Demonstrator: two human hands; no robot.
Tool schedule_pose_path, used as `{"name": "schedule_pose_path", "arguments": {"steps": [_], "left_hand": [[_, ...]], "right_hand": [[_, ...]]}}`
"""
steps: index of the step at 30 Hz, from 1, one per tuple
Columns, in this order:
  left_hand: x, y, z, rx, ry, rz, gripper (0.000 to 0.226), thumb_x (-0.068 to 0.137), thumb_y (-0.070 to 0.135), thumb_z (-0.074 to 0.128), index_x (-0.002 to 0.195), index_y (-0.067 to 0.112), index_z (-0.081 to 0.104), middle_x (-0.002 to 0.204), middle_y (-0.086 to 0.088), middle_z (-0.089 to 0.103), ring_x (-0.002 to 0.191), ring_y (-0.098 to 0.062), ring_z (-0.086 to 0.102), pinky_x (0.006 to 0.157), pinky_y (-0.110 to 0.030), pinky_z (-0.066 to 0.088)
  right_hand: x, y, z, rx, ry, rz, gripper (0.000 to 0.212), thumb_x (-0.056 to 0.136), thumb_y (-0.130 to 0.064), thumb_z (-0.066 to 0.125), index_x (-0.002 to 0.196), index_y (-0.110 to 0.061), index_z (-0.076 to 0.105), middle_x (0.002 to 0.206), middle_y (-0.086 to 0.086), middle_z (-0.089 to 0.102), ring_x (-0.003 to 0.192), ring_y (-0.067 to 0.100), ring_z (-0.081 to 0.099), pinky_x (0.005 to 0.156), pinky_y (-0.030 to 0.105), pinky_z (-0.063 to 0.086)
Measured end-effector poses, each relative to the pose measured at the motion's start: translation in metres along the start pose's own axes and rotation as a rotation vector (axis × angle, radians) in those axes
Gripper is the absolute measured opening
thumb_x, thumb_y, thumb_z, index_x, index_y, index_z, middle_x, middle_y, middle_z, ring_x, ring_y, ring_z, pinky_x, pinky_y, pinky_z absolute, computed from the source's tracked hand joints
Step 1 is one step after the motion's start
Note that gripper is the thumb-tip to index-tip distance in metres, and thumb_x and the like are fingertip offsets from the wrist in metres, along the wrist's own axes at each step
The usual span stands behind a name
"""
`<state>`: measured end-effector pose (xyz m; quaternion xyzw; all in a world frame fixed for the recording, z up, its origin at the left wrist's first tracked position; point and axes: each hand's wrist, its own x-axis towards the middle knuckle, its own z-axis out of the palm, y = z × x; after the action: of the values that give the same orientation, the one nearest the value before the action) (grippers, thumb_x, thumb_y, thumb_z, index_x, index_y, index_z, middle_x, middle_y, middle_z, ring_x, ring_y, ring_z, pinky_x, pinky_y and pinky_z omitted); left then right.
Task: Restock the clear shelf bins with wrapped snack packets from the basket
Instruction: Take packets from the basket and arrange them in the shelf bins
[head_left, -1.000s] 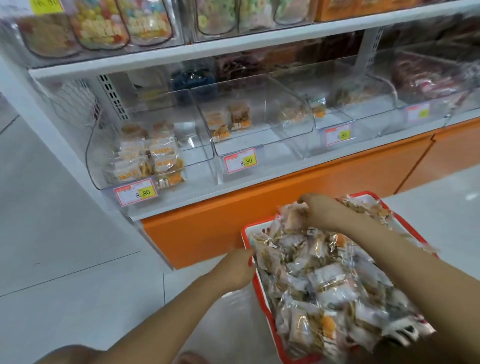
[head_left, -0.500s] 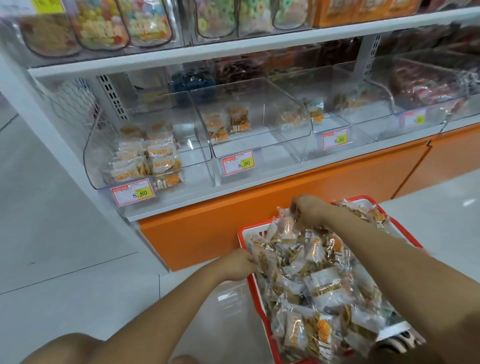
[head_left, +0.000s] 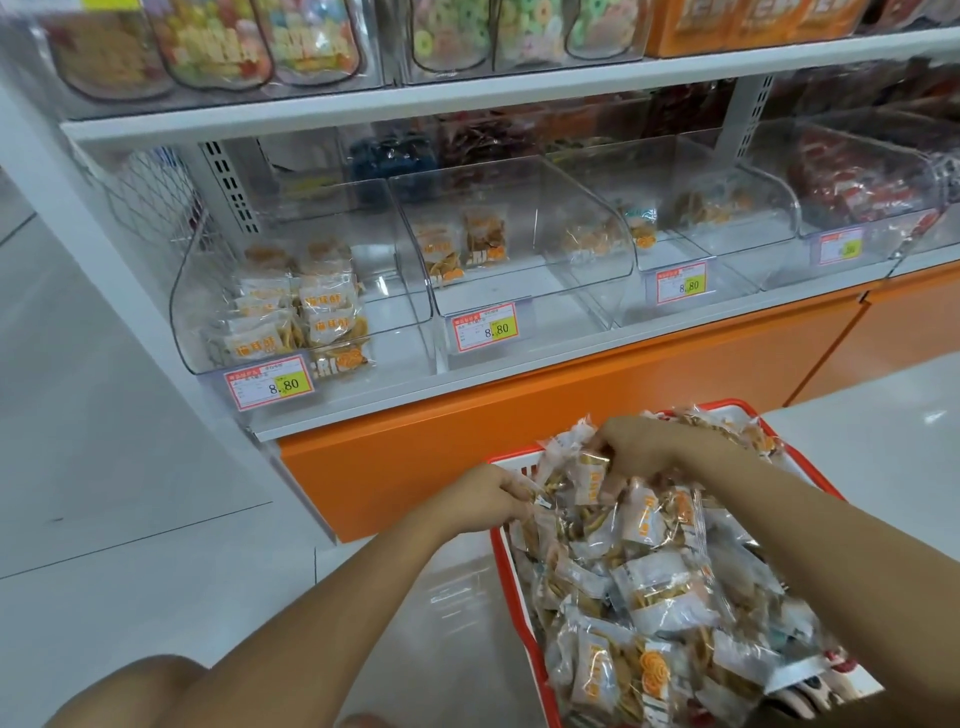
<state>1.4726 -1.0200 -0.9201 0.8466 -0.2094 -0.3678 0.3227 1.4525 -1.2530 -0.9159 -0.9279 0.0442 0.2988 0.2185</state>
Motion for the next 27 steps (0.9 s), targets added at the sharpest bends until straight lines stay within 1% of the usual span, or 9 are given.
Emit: {"name": "schedule_pose_path", "arguments": {"steps": [3,5,7,12,15,18,21,25,27], "left_hand": [[-0.011,0.01,-0.019,-0.051,0.006,0.018,0.048,0.082,0.029,0.074,0.125,0.013,0.059,0.128,-0.001,0.06,0.104,-0.012,0.059,0.094,-0.031,0.05],[-0.025,0.019,-0.035,-0.131,0.019,0.037,0.06,0.074,0.043,0.078,0.125,0.02,0.057,0.121,0.004,0.063,0.105,-0.011,0.062,0.094,-0.032,0.051],[-0.039,0.032,-0.052,-0.254,0.075,0.134,0.048,0.072,0.046,0.078,0.114,0.026,0.062,0.108,0.009,0.07,0.099,-0.007,0.066,0.09,-0.03,0.053],[-0.069,0.049,-0.11,-0.511,0.492,0.313,0.014,0.09,0.02,0.063,0.1,0.011,0.064,0.085,-0.005,0.072,0.075,-0.014,0.071,0.067,-0.027,0.059],[-0.075,0.029,-0.146,-0.316,0.873,0.239,0.011,0.092,0.029,0.061,0.095,0.018,0.06,0.086,0.004,0.067,0.075,-0.011,0.066,0.07,-0.021,0.053],[-0.078,0.0,-0.171,-0.09,1.131,0.039,0.029,0.095,0.027,0.055,0.119,0.012,0.057,0.099,0.002,0.063,0.093,-0.017,0.062,0.075,-0.022,0.043],[-0.078,-0.024,-0.183,0.138,1.104,-0.158,0.029,0.096,0.023,0.049,0.119,0.007,0.059,0.109,-0.007,0.067,0.101,-0.026,0.06,0.076,-0.029,0.041],[-0.073,-0.038,-0.187,0.325,0.934,-0.222,0.03,0.099,0.023,0.042,0.107,0.005,0.065,0.104,-0.013,0.067,0.095,-0.03,0.059,0.075,-0.032,0.042],[-0.07,-0.042,-0.189,0.368,0.874,-0.233,0.035,0.1,0.026,0.036,0.096,0.006,0.064,0.096,-0.015,0.067,0.082,-0.029,0.056,0.069,-0.032,0.04]], "right_hand": [[-0.018,-0.016,-0.025,0.197,0.138,-0.163,0.017,0.073,-0.022,0.082,0.084,-0.019,0.069,0.074,-0.009,0.065,0.062,0.0,0.059,0.06,0.014,0.044],[-0.036,-0.041,-0.044,0.48,0.237,-0.251,0.023,0.072,-0.028,0.081,0.083,-0.012,0.069,0.075,-0.003,0.069,0.066,0.001,0.062,0.062,0.012,0.044],[-0.045,-0.071,-0.059,0.649,0.282,-0.35,0.015,0.074,-0.029,0.076,0.08,-0.017,0.069,0.073,-0.007,0.07,0.068,0.002,0.064,0.062,0.011,0.045],[-0.035,-0.152,-0.093,0.706,0.357,-0.536,0.054,0.072,-0.041,0.073,0.092,0.009,0.067,0.077,0.014,0.065,0.069,0.018,0.059,0.066,0.028,0.05],[-0.016,-0.2,-0.11,0.675,0.487,-0.561,0.044,0.075,-0.036,0.078,0.092,0.004,0.071,0.082,0.018,0.072,0.071,0.024,0.067,0.068,0.036,0.056],[0.018,-0.246,-0.12,0.564,0.551,-0.516,0.047,0.07,-0.039,0.082,0.089,0.003,0.071,0.078,0.015,0.072,0.073,0.026,0.07,0.072,0.042,0.057],[0.052,-0.278,-0.121,0.347,0.425,-0.322,0.037,0.07,-0.03,0.085,0.075,0.0,0.063,0.077,0.013,0.073,0.068,0.021,0.07,0.069,0.033,0.059],[0.092,-0.29,-0.106,0.172,0.227,-0.117,0.035,0.075,-0.02,0.081,0.067,-0.009,0.049,0.062,0.005,0.06,0.036,0.007,0.055,0.042,0.016,0.05],[0.107,-0.288,-0.098,0.161,0.188,-0.089,0.035,0.075,-0.019,0.082,0.068,-0.01,0.049,0.066,0.005,0.059,0.045,0.011,0.057,0.049,0.019,0.051]]}}
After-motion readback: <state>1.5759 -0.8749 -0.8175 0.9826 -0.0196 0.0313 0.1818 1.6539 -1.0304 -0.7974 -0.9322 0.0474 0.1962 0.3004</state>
